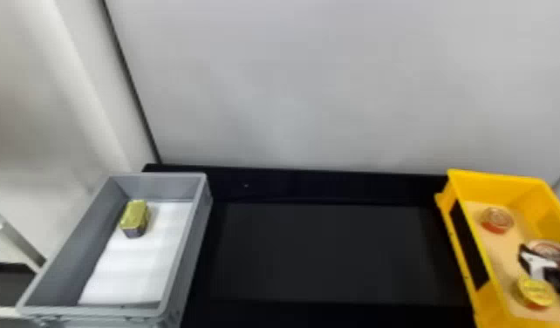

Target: Pick up the round yellow can and place it in the yellow rectangular box

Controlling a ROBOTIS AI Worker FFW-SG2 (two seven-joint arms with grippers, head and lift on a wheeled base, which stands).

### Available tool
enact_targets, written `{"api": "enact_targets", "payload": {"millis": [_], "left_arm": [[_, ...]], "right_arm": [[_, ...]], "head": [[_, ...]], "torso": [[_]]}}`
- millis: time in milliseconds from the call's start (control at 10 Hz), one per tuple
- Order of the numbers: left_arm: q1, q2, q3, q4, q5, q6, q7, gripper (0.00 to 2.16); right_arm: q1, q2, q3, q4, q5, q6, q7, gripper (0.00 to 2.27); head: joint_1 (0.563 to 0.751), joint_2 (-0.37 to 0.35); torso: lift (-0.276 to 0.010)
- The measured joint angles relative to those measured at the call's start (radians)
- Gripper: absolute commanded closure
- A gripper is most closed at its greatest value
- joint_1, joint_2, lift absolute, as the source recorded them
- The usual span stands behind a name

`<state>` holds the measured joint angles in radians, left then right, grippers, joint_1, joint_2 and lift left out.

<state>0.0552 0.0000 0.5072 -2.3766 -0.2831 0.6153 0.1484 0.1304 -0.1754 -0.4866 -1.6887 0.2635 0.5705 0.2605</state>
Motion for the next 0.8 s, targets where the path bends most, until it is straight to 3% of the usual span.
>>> {"api": "enact_targets", "payload": {"millis": [300, 600, 800], "left_arm": [[-0.002, 0.0, -0.012, 0.005, -0.001, 0.0, 0.0, 0.14], [0.0, 0.0, -0.012, 0.005, -0.002, 0.0, 0.002, 0.14], [0.0, 0.0, -0.01, 0.005, -0.002, 0.0, 0.002, 0.14]], "right_arm": [[-0.078, -0.041, 0.038, 0.089, -0.006, -0.006, -0.002, 0.6], [-0.085, -0.043, 0.037, 0.099, -0.023, -0.001, -0.022, 0.13], [-0.08, -0.041, 0.035, 0.094, -0.034, 0.012, -0.029, 0.13]], "head": [[0.694, 0.014], [0.694, 0.014], [0.694, 0.014]], "torso": [[-0.068], [-0.068], [-0.068]]}}
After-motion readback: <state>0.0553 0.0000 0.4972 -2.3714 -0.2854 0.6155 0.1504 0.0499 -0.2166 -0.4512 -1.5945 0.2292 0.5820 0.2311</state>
